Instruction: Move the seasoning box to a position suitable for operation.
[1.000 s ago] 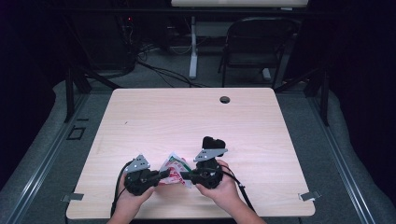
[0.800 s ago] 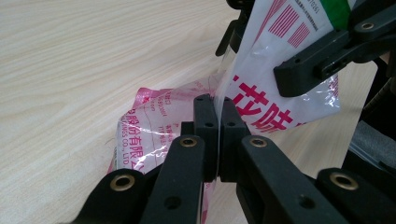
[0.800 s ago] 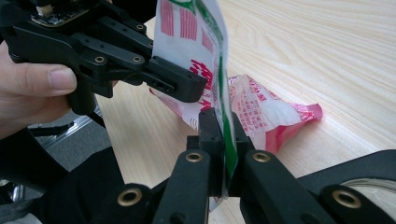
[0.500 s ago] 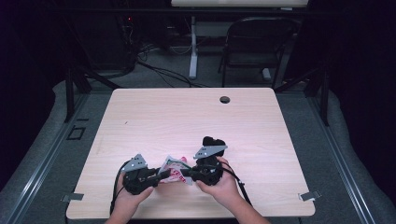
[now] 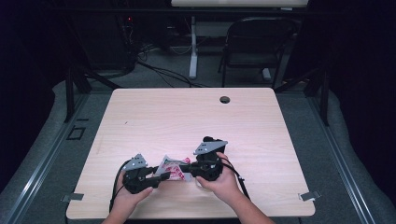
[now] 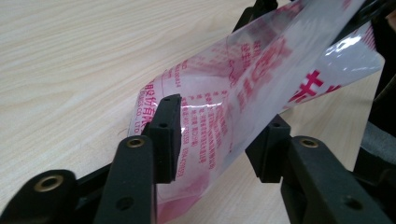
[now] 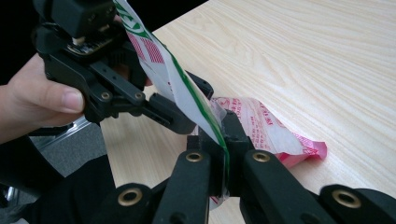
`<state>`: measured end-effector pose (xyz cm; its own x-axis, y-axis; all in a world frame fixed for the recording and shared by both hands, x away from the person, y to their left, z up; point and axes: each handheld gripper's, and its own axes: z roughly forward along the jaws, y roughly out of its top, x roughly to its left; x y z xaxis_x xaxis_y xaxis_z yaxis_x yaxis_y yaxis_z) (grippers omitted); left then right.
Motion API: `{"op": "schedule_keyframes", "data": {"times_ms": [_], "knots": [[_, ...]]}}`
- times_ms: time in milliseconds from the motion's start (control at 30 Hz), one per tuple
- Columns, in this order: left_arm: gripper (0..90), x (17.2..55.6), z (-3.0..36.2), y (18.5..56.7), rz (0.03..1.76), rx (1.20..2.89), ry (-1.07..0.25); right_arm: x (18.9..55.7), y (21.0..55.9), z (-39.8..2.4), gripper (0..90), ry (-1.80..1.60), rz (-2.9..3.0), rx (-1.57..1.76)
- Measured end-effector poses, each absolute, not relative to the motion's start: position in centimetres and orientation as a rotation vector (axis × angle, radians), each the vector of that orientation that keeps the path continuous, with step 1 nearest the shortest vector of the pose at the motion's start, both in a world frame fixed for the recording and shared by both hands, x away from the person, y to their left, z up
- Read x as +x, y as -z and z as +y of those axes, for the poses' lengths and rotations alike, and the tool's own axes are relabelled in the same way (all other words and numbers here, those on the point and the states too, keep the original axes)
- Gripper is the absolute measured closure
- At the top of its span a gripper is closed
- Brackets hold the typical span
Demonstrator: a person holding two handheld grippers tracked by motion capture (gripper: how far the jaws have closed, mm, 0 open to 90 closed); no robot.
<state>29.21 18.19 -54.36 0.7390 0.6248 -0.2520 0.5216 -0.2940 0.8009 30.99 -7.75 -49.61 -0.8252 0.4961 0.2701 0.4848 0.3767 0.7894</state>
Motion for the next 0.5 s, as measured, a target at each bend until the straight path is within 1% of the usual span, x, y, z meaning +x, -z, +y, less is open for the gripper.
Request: {"op": "schedule_keyframes", "data": {"times_ms": [233, 500], "knots": [[55.1, 29.75, 18.17, 54.93, 0.853, 1.992, -0.128, 31.25, 49.52, -7.89, 90.0, -1.49, 2.594, 0.925], [49.0, 30.2, 18.35, 55.38, 0.868, 1.999, -0.138, 31.46, 49.29, -7.81, 90.0, -1.473, 2.598, 0.892]]}}
